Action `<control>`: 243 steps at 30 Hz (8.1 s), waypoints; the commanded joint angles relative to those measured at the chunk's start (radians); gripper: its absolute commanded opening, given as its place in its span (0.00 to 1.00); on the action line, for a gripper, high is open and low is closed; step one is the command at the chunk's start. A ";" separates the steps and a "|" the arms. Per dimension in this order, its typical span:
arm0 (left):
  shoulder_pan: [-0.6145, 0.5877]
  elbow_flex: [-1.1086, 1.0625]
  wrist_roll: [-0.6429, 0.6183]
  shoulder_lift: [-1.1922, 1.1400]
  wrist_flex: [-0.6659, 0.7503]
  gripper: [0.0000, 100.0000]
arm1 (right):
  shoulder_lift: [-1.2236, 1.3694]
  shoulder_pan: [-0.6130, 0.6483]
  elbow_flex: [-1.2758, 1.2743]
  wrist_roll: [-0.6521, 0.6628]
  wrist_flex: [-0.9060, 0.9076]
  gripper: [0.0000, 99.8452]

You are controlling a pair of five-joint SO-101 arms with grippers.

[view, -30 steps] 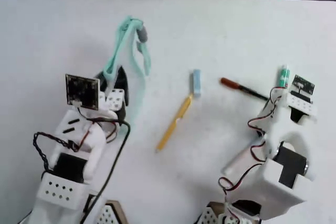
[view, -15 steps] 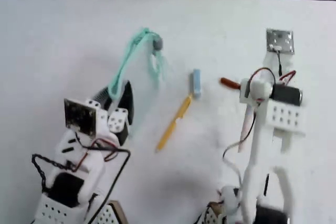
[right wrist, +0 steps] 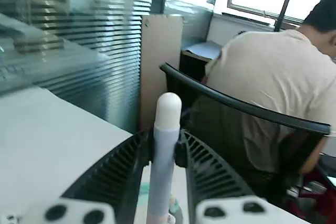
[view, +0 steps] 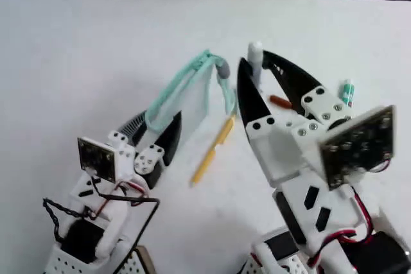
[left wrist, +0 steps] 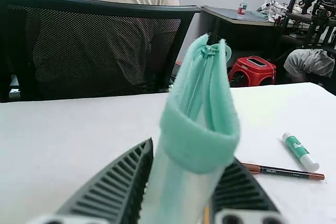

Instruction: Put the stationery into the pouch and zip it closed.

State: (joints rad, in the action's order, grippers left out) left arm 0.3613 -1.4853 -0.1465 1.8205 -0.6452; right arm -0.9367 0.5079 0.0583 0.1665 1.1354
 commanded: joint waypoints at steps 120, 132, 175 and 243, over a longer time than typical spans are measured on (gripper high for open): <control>-0.058 -0.132 0.135 -0.002 0.180 0.02 | 1.417 -0.903 0.137 0.023 -0.154 0.21; -0.051 -0.132 0.135 -0.002 0.180 0.02 | 1.549 -0.909 0.181 0.023 -0.104 0.20; -0.048 -0.132 0.133 -0.002 0.180 0.02 | 0.242 -0.538 0.183 0.867 0.519 0.02; -0.018 0.037 0.055 -0.002 -0.112 0.18 | 0.677 0.200 0.186 0.052 0.346 0.02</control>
State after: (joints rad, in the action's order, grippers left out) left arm 0.3322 -1.4730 -0.0821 1.8174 -0.7541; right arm -0.2723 0.6444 0.2639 0.1757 1.4807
